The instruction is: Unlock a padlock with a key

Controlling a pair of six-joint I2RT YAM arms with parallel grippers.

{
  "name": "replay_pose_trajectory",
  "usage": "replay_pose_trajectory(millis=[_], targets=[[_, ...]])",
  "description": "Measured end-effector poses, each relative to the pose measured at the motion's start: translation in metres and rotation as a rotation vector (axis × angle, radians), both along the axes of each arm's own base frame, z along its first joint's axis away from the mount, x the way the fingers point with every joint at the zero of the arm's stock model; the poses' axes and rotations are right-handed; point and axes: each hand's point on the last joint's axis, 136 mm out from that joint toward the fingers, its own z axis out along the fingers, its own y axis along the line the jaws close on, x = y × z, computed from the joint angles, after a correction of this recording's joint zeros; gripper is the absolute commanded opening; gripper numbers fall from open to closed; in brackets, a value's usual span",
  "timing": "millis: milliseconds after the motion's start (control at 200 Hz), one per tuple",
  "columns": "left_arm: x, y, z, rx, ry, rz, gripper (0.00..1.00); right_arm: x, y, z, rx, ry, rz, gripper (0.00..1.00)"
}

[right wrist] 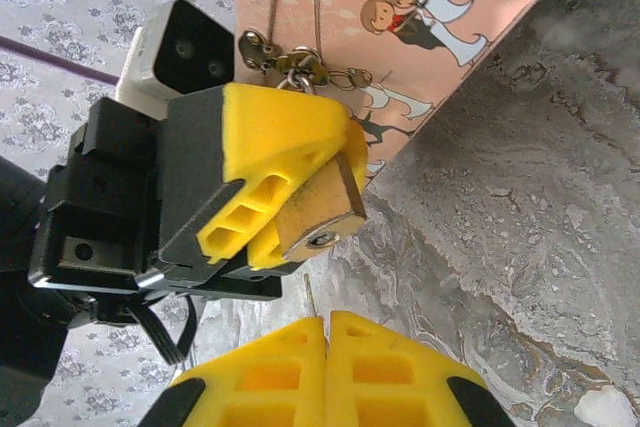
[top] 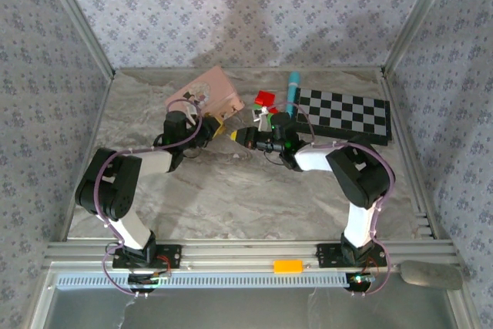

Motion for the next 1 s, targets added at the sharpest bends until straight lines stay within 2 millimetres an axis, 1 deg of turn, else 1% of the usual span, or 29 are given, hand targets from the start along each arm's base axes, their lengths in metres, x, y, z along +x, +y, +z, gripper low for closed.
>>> replay_pose_trajectory(millis=[160,480,800,999], targets=[[0.0,-0.001,0.003,-0.007,-0.008,0.0,0.0,0.002,0.001,-0.004,0.013,0.017,-0.006,0.0],[-0.001,-0.003,0.003,-0.007,-0.01,0.0,0.0,0.004,0.003,0.008,0.06,0.007,-0.013,0.0],[-0.002,-0.004,0.005,-0.007,-0.017,0.003,0.0,0.006,0.005,0.008,0.084,0.013,-0.014,0.0],[-0.004,-0.002,0.009,-0.006,-0.028,0.013,0.0,0.005,0.003,0.009,0.093,0.002,-0.018,0.0]])
